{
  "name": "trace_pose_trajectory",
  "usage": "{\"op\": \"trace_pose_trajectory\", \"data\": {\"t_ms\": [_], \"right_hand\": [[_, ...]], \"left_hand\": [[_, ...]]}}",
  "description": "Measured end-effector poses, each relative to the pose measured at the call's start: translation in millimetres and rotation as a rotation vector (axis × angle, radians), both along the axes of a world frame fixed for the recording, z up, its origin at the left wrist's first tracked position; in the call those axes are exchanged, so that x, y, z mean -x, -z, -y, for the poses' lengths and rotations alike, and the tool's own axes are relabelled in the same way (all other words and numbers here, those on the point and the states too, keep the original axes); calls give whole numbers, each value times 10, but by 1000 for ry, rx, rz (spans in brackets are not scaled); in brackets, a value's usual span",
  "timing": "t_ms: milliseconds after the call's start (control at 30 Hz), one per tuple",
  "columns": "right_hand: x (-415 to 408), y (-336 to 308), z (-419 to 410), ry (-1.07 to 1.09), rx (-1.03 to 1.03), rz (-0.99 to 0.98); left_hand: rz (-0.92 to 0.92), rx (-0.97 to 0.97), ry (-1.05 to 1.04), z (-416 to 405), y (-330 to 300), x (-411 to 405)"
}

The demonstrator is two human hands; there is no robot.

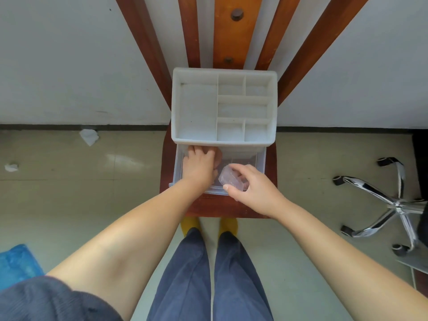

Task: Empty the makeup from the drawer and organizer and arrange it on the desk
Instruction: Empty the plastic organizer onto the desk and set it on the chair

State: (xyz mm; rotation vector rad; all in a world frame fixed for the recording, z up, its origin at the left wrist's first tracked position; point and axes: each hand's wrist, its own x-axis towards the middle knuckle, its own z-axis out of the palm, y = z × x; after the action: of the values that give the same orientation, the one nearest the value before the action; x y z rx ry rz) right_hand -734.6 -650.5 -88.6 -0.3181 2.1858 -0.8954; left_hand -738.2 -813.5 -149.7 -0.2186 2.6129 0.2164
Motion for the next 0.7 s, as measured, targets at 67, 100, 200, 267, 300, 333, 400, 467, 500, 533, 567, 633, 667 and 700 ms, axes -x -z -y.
{"op": "trace_pose_trajectory", "data": {"t_ms": [67,100,200,267,300,333,400,467,500,533,567,633,667,700], "right_hand": [[-137,-70,-70,-71,22,111],[-205,-87,-99,-123,7,161],[-366,-69,-154,-289,-92,218],[-394,-42,-167,-336,-159,209],[-380,-37,-166,-337,-187,203],[-359,-28,-165,-328,-205,198],[-319,-9,-161,-343,-229,171],[-296,14,-165,-394,-254,128],[-275,17,-170,-400,-267,110],[-242,17,-174,-392,-278,88],[-198,21,-176,-377,-282,63],[-87,24,-173,-376,-290,21],[-35,21,-165,-389,-296,9],[14,22,-149,-399,-304,3]], "left_hand": [[28,-102,11,44,-55,-21],[47,-191,-19,81,-102,-62],[35,-465,-174,194,-313,-216],[-66,-548,-219,243,-506,-329],[-98,-586,-226,259,-596,-405],[-86,-627,-218,271,-677,-497],[102,-667,-145,300,-745,-726],[387,-590,-23,312,-698,-947],[492,-526,16,313,-643,-1022],[557,-479,16,308,-595,-1065],[581,-459,-18,303,-561,-1065],[533,-459,-103,292,-531,-952],[490,-459,-127,293,-533,-860],[449,-458,-137,293,-536,-762]]}}
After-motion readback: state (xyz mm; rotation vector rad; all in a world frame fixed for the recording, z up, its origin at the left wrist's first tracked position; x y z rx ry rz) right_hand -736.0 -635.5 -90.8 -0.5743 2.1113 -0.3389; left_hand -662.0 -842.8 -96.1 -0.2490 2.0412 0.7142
